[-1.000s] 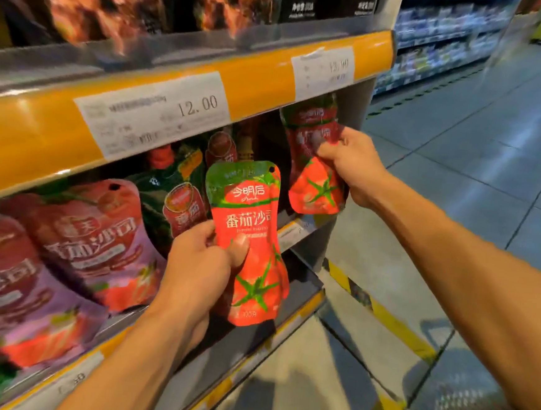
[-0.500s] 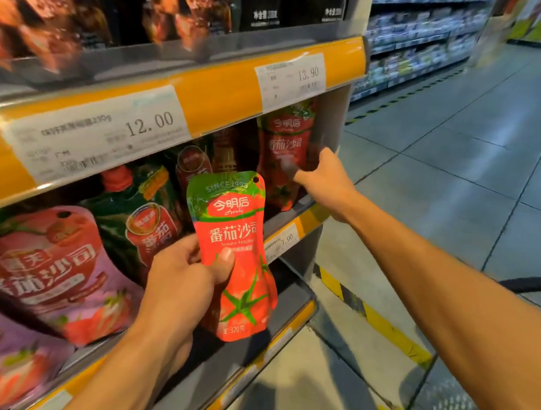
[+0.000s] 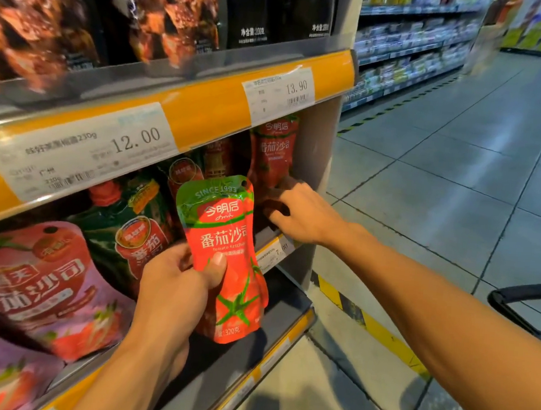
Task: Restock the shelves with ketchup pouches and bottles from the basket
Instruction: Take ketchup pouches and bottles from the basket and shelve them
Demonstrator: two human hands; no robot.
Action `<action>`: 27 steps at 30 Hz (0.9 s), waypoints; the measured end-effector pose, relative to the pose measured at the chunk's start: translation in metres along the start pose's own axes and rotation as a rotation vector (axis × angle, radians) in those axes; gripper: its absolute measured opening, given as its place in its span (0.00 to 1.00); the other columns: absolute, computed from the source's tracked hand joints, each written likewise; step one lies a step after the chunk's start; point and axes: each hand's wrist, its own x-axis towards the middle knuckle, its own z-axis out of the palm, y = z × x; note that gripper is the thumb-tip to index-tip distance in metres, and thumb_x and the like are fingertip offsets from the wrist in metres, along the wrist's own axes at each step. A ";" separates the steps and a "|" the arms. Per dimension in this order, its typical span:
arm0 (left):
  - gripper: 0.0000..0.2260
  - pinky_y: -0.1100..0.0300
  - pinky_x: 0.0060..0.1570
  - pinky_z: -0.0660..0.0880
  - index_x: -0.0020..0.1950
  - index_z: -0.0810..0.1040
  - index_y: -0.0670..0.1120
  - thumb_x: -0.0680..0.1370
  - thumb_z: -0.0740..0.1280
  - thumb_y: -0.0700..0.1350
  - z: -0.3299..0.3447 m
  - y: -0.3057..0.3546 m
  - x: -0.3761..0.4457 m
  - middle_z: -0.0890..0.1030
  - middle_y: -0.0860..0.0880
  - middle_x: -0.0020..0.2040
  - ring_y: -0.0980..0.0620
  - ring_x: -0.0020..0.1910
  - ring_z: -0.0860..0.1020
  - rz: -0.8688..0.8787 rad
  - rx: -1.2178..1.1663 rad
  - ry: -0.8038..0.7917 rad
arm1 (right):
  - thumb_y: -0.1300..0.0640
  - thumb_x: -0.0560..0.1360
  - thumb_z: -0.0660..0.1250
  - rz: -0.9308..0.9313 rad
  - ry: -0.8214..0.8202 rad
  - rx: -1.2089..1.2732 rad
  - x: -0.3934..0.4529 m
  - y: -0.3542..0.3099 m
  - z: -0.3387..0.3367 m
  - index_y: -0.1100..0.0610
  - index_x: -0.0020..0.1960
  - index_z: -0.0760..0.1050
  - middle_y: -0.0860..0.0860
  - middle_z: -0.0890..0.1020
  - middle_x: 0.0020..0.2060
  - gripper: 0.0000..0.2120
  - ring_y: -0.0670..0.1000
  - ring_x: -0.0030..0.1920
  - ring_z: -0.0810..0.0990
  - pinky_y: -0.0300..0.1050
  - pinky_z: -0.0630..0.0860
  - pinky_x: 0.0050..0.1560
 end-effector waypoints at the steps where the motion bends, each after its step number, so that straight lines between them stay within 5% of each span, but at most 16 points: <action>1: 0.06 0.57 0.39 0.75 0.52 0.83 0.47 0.78 0.70 0.38 -0.001 -0.001 0.001 0.87 0.52 0.42 0.57 0.39 0.85 -0.001 0.004 0.003 | 0.50 0.81 0.62 0.001 -0.023 0.001 0.006 0.002 -0.001 0.58 0.58 0.78 0.55 0.78 0.46 0.14 0.61 0.51 0.79 0.53 0.77 0.48; 4: 0.06 0.57 0.39 0.76 0.52 0.82 0.46 0.78 0.70 0.38 0.000 -0.001 0.004 0.87 0.51 0.43 0.54 0.40 0.85 -0.009 0.009 0.009 | 0.49 0.81 0.62 -0.018 -0.080 -0.024 0.022 0.012 0.002 0.49 0.72 0.72 0.54 0.76 0.59 0.19 0.59 0.60 0.77 0.53 0.77 0.57; 8: 0.06 0.56 0.40 0.76 0.53 0.82 0.45 0.78 0.70 0.37 0.002 0.001 0.007 0.87 0.50 0.43 0.52 0.41 0.85 -0.010 -0.001 0.021 | 0.47 0.81 0.62 0.016 -0.094 0.003 0.034 0.019 0.009 0.41 0.76 0.66 0.52 0.67 0.74 0.24 0.58 0.71 0.68 0.57 0.70 0.68; 12: 0.08 0.56 0.41 0.77 0.55 0.82 0.45 0.78 0.70 0.36 0.003 0.002 0.007 0.87 0.50 0.44 0.53 0.42 0.85 -0.010 -0.025 0.026 | 0.49 0.81 0.64 0.060 0.026 0.155 0.018 0.009 0.005 0.49 0.71 0.74 0.54 0.77 0.66 0.19 0.58 0.66 0.74 0.57 0.73 0.64; 16: 0.07 0.60 0.37 0.76 0.51 0.83 0.46 0.77 0.70 0.35 0.007 0.004 0.003 0.87 0.51 0.42 0.56 0.39 0.85 -0.007 -0.066 0.029 | 0.54 0.77 0.71 0.199 0.306 0.886 -0.040 -0.021 -0.004 0.56 0.50 0.81 0.52 0.85 0.44 0.05 0.53 0.47 0.83 0.53 0.81 0.52; 19: 0.06 0.66 0.28 0.74 0.51 0.83 0.43 0.77 0.70 0.35 0.012 0.005 0.000 0.87 0.48 0.43 0.54 0.35 0.83 0.014 -0.089 0.041 | 0.48 0.71 0.77 0.245 0.078 1.204 -0.091 -0.039 -0.001 0.52 0.53 0.78 0.48 0.85 0.45 0.15 0.47 0.46 0.84 0.42 0.82 0.48; 22: 0.06 0.67 0.27 0.74 0.52 0.82 0.41 0.77 0.69 0.34 0.020 0.007 -0.005 0.87 0.46 0.44 0.56 0.34 0.82 0.036 -0.160 0.030 | 0.52 0.72 0.77 0.250 -0.094 1.226 -0.123 -0.052 0.007 0.50 0.61 0.75 0.46 0.83 0.52 0.20 0.42 0.51 0.83 0.40 0.80 0.52; 27: 0.06 0.67 0.33 0.77 0.53 0.83 0.41 0.77 0.69 0.36 0.029 0.011 -0.010 0.87 0.47 0.46 0.56 0.39 0.84 0.076 -0.221 -0.034 | 0.62 0.77 0.72 0.256 -0.016 1.216 -0.130 -0.057 0.008 0.52 0.56 0.77 0.44 0.85 0.47 0.11 0.46 0.50 0.84 0.46 0.81 0.57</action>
